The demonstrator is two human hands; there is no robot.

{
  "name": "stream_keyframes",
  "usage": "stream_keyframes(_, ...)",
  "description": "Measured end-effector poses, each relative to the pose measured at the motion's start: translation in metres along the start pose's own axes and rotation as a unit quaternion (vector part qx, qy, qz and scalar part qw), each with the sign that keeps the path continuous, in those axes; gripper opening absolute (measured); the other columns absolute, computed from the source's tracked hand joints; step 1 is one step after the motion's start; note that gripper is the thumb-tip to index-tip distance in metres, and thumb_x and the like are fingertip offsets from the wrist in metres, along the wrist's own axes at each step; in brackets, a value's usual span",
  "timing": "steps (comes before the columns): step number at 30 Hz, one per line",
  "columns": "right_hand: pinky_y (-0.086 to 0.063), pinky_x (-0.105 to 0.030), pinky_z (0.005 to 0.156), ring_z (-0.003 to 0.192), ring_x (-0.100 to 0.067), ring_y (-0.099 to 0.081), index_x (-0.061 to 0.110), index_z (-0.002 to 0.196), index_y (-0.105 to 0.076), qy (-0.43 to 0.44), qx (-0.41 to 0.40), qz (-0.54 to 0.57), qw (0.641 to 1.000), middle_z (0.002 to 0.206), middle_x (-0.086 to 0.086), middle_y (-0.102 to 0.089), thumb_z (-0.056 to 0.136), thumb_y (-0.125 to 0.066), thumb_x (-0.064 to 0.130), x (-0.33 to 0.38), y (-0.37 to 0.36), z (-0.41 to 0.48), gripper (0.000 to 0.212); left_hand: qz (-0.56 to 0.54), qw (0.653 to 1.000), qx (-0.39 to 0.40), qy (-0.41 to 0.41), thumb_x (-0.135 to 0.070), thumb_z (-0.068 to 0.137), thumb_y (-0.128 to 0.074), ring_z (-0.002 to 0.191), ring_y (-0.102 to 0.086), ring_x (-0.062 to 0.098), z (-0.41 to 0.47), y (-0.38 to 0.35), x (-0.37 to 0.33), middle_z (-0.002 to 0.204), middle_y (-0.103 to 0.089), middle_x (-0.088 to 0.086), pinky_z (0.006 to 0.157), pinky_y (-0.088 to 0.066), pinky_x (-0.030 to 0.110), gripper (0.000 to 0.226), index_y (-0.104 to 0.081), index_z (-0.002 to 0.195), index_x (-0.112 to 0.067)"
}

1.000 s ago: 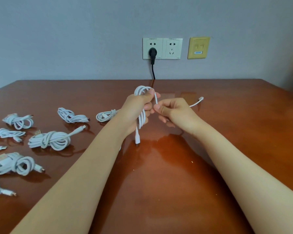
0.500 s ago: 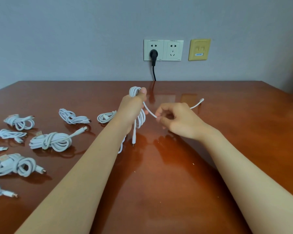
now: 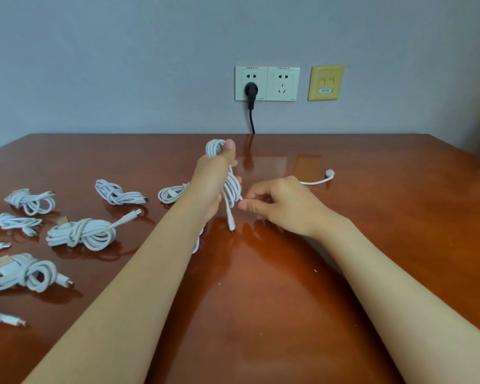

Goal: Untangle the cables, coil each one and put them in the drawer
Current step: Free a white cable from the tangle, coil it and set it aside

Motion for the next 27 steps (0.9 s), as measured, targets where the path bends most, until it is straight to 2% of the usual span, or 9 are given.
stream_keyframes(5, -0.039, -0.025, 0.058, 0.054, -0.005, -0.051, 0.024, 0.069, -0.064, -0.007, 0.012, -0.04, 0.999, 0.056, 0.011, -0.059, 0.081, -0.063, 0.021, 0.001, 0.002, -0.001, 0.013, -0.024, 1.0, -0.002, 0.003, -0.026, 0.097, -0.048, 0.027, -0.033, 0.008, 0.001, 0.006, -0.001, 0.056, -0.038, -0.002, 0.041, -0.034, 0.021, 0.017, -0.055, 0.082, -0.022)
stream_keyframes(11, -0.032, -0.018, 0.052, 0.05, -0.007, -0.04, 0.014, 0.062, -0.065, -0.009, -0.025, 0.092, 0.995, 0.052, 0.004, -0.051, 0.08, -0.069, 0.017, 0.001, 0.026, -0.005, 0.018, 0.073, 0.997, -0.008, 0.0, -0.041, 0.095, -0.05, 0.045, -0.033, 0.014, 0.0, 0.01, -0.003, 0.056, -0.037, -0.002, 0.046, -0.033, 0.024, 0.033, -0.049, 0.073, -0.016)
stream_keyframes(15, -0.035, -0.021, 0.063, 0.061, -0.009, -0.046, 0.007, 0.066, -0.067, 0.008, -0.05, 0.206, 0.977, 0.06, -0.001, -0.056, 0.083, -0.067, 0.014, 0.006, 0.032, -0.005, 0.018, 0.132, 0.99, 0.048, 0.0, -0.059, 0.089, -0.046, 0.077, -0.056, 0.034, -0.004, -0.003, -0.002, 0.065, -0.052, 0.002, 0.074, -0.047, 0.036, 0.046, -0.055, 0.081, -0.015)
stream_keyframes(17, -0.039, -0.015, 0.066, 0.062, -0.004, -0.052, 0.007, 0.072, -0.068, 0.022, -0.054, 0.235, 0.97, 0.058, 0.011, -0.062, 0.085, -0.065, 0.013, 0.012, 0.032, -0.005, 0.015, 0.178, 0.982, 0.068, 0.001, -0.066, 0.087, -0.037, 0.117, -0.054, 0.038, -0.008, -0.01, 0.001, 0.103, -0.066, 0.012, 0.101, -0.039, 0.045, 0.061, -0.059, 0.105, -0.011)
stream_keyframes(18, -0.042, -0.016, 0.069, 0.064, -0.007, -0.055, 0.01, 0.073, -0.07, 0.033, -0.059, 0.236, 0.969, 0.061, 0.01, -0.065, 0.085, -0.065, 0.014, 0.015, 0.032, -0.004, 0.014, 0.2, 0.976, 0.08, 0.006, -0.069, 0.085, -0.031, 0.122, -0.051, 0.034, -0.01, -0.014, 0.004, 0.118, -0.062, 0.014, 0.105, -0.037, 0.044, 0.07, -0.057, 0.115, -0.012)
stream_keyframes(20, -0.047, -0.024, 0.078, 0.073, -0.015, -0.061, 0.015, 0.076, -0.071, 0.047, -0.075, 0.235, 0.968, 0.069, 0.003, -0.069, 0.086, -0.065, 0.014, 0.016, 0.032, -0.002, 0.012, 0.186, 0.973, 0.133, 0.031, -0.077, 0.078, -0.021, 0.094, -0.065, 0.029, -0.014, -0.025, 0.013, 0.102, -0.068, 0.015, 0.083, -0.053, 0.039, 0.08, -0.059, 0.11, -0.014)
stream_keyframes(22, -0.049, -0.035, 0.081, 0.073, -0.016, -0.06, 0.012, 0.078, -0.069, 0.046, -0.088, 0.252, 0.963, 0.069, 0.0, -0.067, 0.084, -0.066, 0.014, 0.015, 0.032, -0.001, 0.007, 0.115, 0.971, 0.195, 0.075, -0.079, 0.075, -0.015, 0.043, -0.044, 0.012, -0.022, -0.036, 0.02, 0.053, -0.049, 0.001, 0.042, -0.038, 0.017, 0.075, -0.054, 0.08, -0.015)
stream_keyframes(24, -0.047, -0.037, 0.07, 0.067, -0.013, -0.053, 0.015, 0.077, -0.062, 0.032, -0.119, 0.251, 0.96, 0.067, -0.004, -0.06, 0.08, -0.072, 0.018, 0.011, 0.035, -0.001, 0.011, 0.063, 0.966, 0.226, 0.107, -0.082, 0.071, -0.011, 0.033, -0.027, 0.006, -0.025, -0.043, 0.025, 0.043, -0.032, -0.004, 0.037, -0.023, 0.01, 0.074, -0.045, 0.064, -0.017)
stream_keyframes(27, -0.037, -0.023, 0.058, 0.056, -0.005, -0.042, 0.018, 0.08, -0.046, 0.005, -0.17, 0.206, 0.964, 0.063, 0.004, -0.048, 0.071, -0.078, 0.03, 0.005, 0.043, -0.002, 0.035, 0.028, 0.952, 0.268, 0.144, -0.087, 0.062, -0.008, 0.031, -0.024, 0.004, -0.029, -0.05, 0.03, 0.042, -0.029, -0.004, 0.035, -0.021, 0.008, 0.077, -0.041, 0.06, -0.018)
Point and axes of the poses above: each hand's wrist, its own z-axis towards the middle knuckle, its own y-axis out of the back of the hand, x = y × z, the point moved 9 cm from there along z, towards the middle knuckle
